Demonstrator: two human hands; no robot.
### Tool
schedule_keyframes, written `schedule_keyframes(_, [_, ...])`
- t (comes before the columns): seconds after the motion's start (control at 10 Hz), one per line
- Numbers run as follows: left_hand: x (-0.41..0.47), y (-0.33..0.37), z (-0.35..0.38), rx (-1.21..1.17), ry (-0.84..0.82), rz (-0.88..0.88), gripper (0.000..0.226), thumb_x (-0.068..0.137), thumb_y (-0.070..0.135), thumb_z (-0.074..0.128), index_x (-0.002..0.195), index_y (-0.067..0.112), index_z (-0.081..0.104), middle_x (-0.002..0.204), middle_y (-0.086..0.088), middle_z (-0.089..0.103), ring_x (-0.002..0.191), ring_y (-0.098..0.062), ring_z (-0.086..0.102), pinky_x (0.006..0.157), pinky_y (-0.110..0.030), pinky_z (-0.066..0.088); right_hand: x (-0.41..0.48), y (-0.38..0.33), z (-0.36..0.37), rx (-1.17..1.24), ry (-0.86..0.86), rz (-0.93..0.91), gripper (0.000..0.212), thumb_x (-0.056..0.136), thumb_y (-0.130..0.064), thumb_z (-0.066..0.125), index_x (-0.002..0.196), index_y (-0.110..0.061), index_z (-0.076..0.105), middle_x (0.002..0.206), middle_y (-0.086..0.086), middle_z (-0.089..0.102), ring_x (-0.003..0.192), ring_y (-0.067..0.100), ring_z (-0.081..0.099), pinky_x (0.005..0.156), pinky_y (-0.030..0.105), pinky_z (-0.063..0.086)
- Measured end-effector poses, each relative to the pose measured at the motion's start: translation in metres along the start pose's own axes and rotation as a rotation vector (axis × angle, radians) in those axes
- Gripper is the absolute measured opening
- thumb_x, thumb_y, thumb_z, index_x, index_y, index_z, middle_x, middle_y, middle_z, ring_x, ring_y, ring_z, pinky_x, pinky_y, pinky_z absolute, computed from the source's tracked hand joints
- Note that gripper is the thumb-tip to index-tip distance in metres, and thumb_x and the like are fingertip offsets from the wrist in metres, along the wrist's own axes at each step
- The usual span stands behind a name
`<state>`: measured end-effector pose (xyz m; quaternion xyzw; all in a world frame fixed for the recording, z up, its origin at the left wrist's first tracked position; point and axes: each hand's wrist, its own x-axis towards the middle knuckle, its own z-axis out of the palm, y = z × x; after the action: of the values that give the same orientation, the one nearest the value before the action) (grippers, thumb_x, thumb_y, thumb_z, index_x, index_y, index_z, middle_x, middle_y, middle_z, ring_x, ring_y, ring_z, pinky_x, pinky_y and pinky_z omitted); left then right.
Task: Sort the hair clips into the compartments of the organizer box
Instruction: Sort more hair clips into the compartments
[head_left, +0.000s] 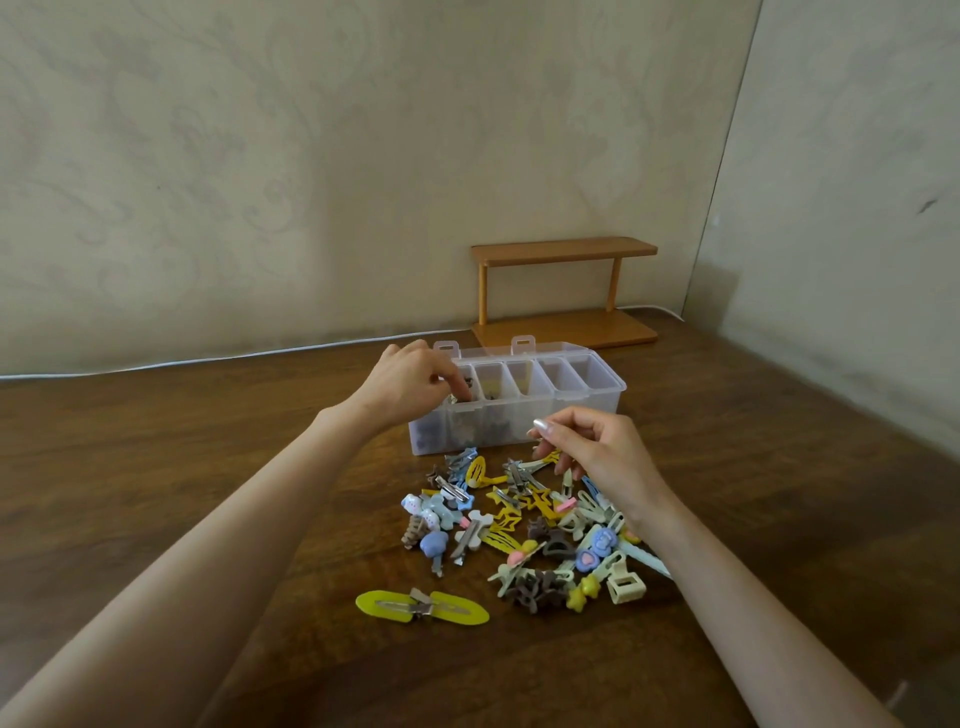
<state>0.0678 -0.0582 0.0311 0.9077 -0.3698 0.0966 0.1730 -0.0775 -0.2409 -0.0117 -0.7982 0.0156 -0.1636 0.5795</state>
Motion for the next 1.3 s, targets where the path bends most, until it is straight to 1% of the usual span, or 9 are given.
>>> schedule_keyframes(0.3, [-0.013,0.005,0.002,-0.014,0.007,0.045,0.036,0.087,0.009,0.044,0.112,0.030,0.058,0.110,0.015,0.065,0.110,-0.015,0.049,0.092,-0.038,0.037,-0.002,-0.004,-0.001,-0.024,-0.017,0.001,0.011,0.089,-0.021,0.062,0.087,-0.013,0.070,0.079,0.004,0.070,0.060,0.003,0.058,0.054,0.015,0.044])
schedule_keyframes(0.4, [-0.021,0.005,0.003,0.024,-0.028,0.035,0.034,0.088,0.015,0.047,0.117,0.031,0.054,0.119,0.010,0.059,0.117,-0.015,0.041,0.094,-0.036,0.030,-0.004,-0.007,-0.005,-0.124,-0.164,0.015,0.005,0.085,-0.020,0.067,0.089,-0.018,0.070,0.086,-0.002,0.070,0.075,0.005,0.063,0.063,0.015,0.048])
schedule_keyframes(0.5, [-0.027,0.009,0.002,0.028,0.064,0.039,0.031,0.089,0.019,0.051,0.118,0.029,0.054,0.123,0.006,0.055,0.114,-0.017,0.038,0.089,-0.032,0.028,-0.005,-0.011,-0.009,-0.295,-0.420,0.043,0.009,0.081,-0.019,0.071,0.090,-0.021,0.070,0.091,-0.008,0.067,0.086,0.003,0.062,0.072,0.021,0.049])
schedule_keyframes(0.6, [-0.032,0.015,0.003,0.002,0.149,0.044,0.027,0.089,0.021,0.053,0.115,0.027,0.056,0.125,0.005,0.055,0.115,-0.018,0.038,0.089,-0.030,0.027,-0.008,-0.015,-0.010,-0.408,-0.528,0.022,0.013,0.078,-0.019,0.075,0.090,-0.021,0.071,0.085,-0.014,0.062,0.072,-0.012,0.055,0.067,0.015,0.038])
schedule_keyframes(0.7, [-0.035,0.018,0.006,-0.035,0.189,0.037,0.024,0.090,0.020,0.053,0.112,0.026,0.058,0.123,0.005,0.055,0.112,-0.017,0.039,0.087,-0.029,0.027,-0.009,-0.015,-0.013,-0.381,-0.508,0.012,0.012,0.078,-0.018,0.074,0.089,-0.022,0.072,0.086,-0.017,0.065,0.079,-0.013,0.056,0.075,0.019,0.042])
schedule_keyframes(0.9, [-0.035,0.021,0.004,-0.080,0.243,0.046,0.024,0.088,0.015,0.054,0.111,0.022,0.061,0.121,0.003,0.057,0.112,-0.018,0.041,0.091,-0.030,0.031,-0.010,-0.012,-0.015,-0.387,-0.518,0.011,0.012,0.077,-0.014,0.075,0.081,-0.025,0.073,0.082,-0.013,0.067,0.068,-0.007,0.055,0.064,0.016,0.039])
schedule_keyframes(1.0, [-0.035,0.024,0.000,-0.108,0.270,0.065,0.023,0.088,0.014,0.055,0.109,0.020,0.062,0.121,0.002,0.058,0.113,-0.019,0.042,0.093,-0.034,0.035,-0.008,-0.009,-0.014,-0.391,-0.476,0.016,0.009,0.079,-0.014,0.073,0.083,-0.022,0.073,0.085,-0.011,0.068,0.079,-0.006,0.060,0.071,0.018,0.044])
schedule_keyframes(1.1, [-0.035,0.027,-0.001,-0.136,0.289,0.098,0.022,0.088,0.013,0.055,0.106,0.020,0.063,0.115,0.002,0.060,0.107,-0.017,0.044,0.087,-0.029,0.037,-0.007,-0.006,-0.013,-0.363,-0.402,0.023,0.008,0.081,-0.014,0.072,0.084,-0.021,0.072,0.089,-0.005,0.069,0.086,0.005,0.065,0.079,0.028,0.055])
schedule_keyframes(1.3, [-0.037,0.037,0.002,-0.234,0.206,0.160,0.015,0.084,0.011,0.061,0.095,0.022,0.063,0.098,0.011,0.059,0.094,-0.007,0.048,0.075,-0.018,0.038,-0.004,-0.004,-0.018,-0.036,-0.103,0.017,0.008,0.080,-0.007,0.070,0.083,-0.014,0.069,0.085,0.004,0.071,0.080,0.010,0.066,0.073,0.022,0.052])
